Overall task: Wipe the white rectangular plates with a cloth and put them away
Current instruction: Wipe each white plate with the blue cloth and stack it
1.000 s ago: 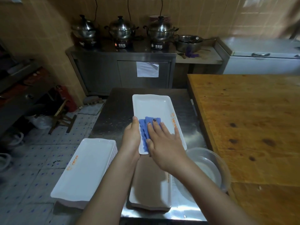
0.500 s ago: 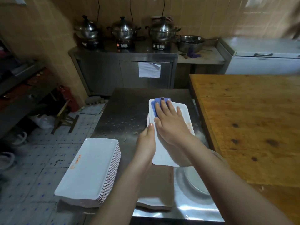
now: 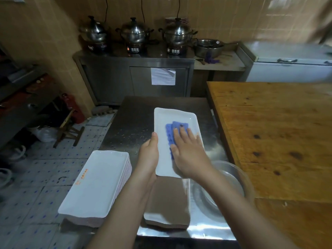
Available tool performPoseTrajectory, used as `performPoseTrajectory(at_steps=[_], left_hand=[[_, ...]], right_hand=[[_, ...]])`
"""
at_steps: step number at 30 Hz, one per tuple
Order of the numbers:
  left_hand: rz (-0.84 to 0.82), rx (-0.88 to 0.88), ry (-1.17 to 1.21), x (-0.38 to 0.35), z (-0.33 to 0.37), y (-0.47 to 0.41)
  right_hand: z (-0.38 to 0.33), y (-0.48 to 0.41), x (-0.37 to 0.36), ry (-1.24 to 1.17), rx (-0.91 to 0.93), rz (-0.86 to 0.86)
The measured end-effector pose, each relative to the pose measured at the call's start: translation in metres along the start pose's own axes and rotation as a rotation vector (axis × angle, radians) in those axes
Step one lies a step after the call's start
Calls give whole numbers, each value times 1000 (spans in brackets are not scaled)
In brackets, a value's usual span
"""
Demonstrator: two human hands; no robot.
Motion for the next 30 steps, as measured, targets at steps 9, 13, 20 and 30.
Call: performPoseTrajectory(at_steps=[9, 13, 20, 30], left_hand=[[34, 31, -52, 15, 3, -10], [-26, 17, -41, 15, 4, -10], [-92, 25, -49, 26, 1, 1], [-53, 36, -5, 60, 7, -12]], right_hand=[[1, 30, 17, 82, 96, -23], [9, 31, 14, 155, -13, -14], [-14, -4, 9, 105, -178, 111], [-62, 20, -7, -31, 5, -64]])
Point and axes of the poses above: each hand's wrist, its own y-axis away from the middle knuckle, its own x-axis out of the back of the hand, z = x × y, the point moved 1 cm from there along -y, towards the middle knuckle, and after that the axes turned 14 degrees about z, right-handed, at the moved point
